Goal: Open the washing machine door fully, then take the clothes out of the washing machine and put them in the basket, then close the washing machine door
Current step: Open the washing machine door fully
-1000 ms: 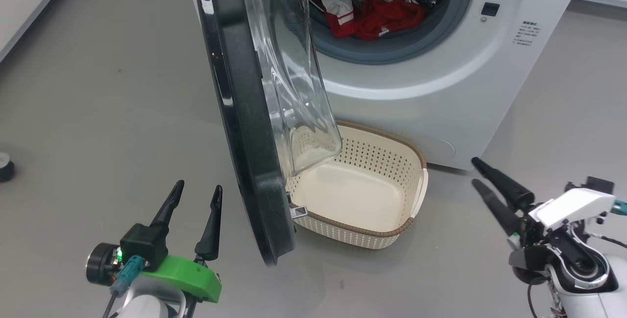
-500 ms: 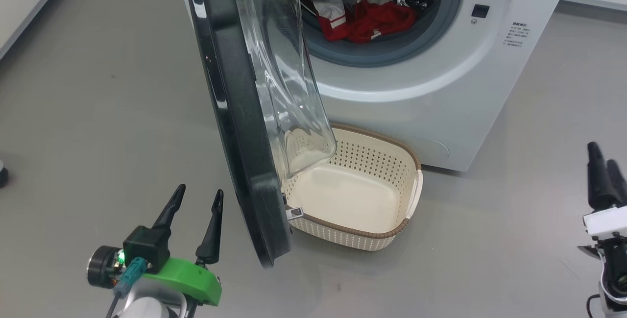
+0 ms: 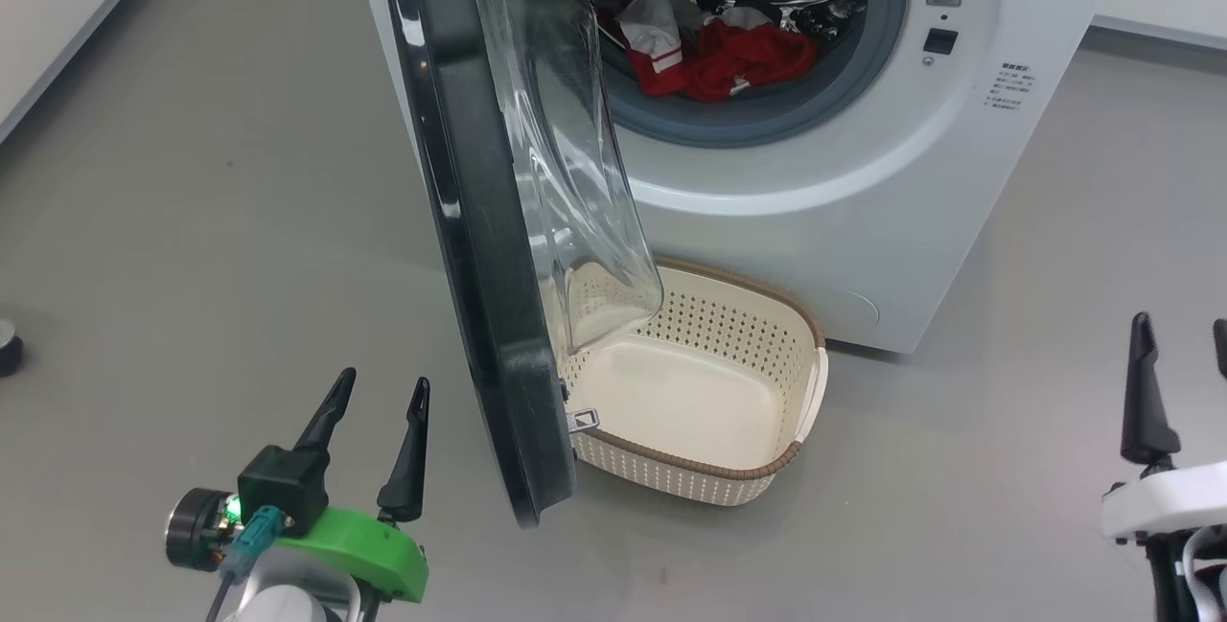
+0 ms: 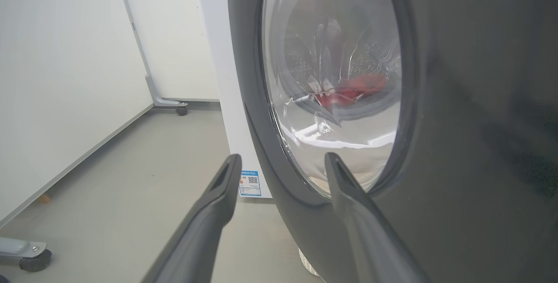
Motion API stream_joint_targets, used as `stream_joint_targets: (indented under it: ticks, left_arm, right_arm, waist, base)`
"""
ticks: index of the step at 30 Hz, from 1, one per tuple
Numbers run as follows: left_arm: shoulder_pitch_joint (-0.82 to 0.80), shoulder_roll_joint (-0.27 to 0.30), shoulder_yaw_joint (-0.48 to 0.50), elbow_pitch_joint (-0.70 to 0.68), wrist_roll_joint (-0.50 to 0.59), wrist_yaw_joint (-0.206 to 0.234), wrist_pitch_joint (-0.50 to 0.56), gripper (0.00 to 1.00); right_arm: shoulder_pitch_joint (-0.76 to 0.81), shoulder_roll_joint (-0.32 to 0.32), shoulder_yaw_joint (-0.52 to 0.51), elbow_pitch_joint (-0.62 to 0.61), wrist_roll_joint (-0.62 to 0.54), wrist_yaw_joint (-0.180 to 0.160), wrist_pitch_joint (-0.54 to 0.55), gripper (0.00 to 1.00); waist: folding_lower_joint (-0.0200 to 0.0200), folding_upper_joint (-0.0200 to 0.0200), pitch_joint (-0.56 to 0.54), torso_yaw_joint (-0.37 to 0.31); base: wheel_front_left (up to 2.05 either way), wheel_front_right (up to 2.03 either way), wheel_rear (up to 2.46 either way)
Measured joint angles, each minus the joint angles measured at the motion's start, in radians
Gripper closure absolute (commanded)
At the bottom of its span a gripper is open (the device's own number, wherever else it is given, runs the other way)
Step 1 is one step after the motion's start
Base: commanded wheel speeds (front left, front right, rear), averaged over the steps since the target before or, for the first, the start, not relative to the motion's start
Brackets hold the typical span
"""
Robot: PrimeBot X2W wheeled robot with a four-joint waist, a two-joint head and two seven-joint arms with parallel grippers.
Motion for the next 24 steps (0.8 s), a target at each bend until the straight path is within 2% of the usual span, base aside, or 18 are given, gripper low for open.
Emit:
stream_joint_targets:
  ticks: [6, 10, 17, 24]
  left_arm:
    - [0.001, 0.000, 0.000, 0.007, 0.000, 0.000, 0.000, 0.00]
    - [0.001, 0.000, 0.001, 0.014, 0.002, 0.000, 0.000, 0.00]
    - [0.002, 0.000, 0.001, 0.025, 0.003, -0.001, 0.000, 0.00]
    - [0.005, 0.000, 0.001, 0.031, 0.005, -0.002, 0.000, 0.00]
  right_arm:
    - [0.046, 0.053, 0.056, 0.016, -0.041, -0.047, 0.002, 0.00]
    - [0.067, 0.098, 0.079, 0.028, -0.049, -0.063, 0.005, 0.00]
    - [0.085, 0.154, 0.118, 0.044, -0.059, -0.073, 0.005, 0.00]
    - [0.104, 0.183, 0.170, 0.058, -0.080, -0.073, 0.005, 0.00]
  waist:
    - [0.0000, 0.0000, -0.013, 0.003]
    - [0.0000, 0.0000, -0.020, 0.003]
    - [0.0000, 0.0000, -0.030, 0.002]
    - [0.0001, 0.0000, -0.040, 0.005]
  base:
    - [0.00, 0.00, 0.00]
    - [0.00, 0.00, 0.00]
    - [0.00, 0.00, 0.00]
    - [0.00, 0.00, 0.00]
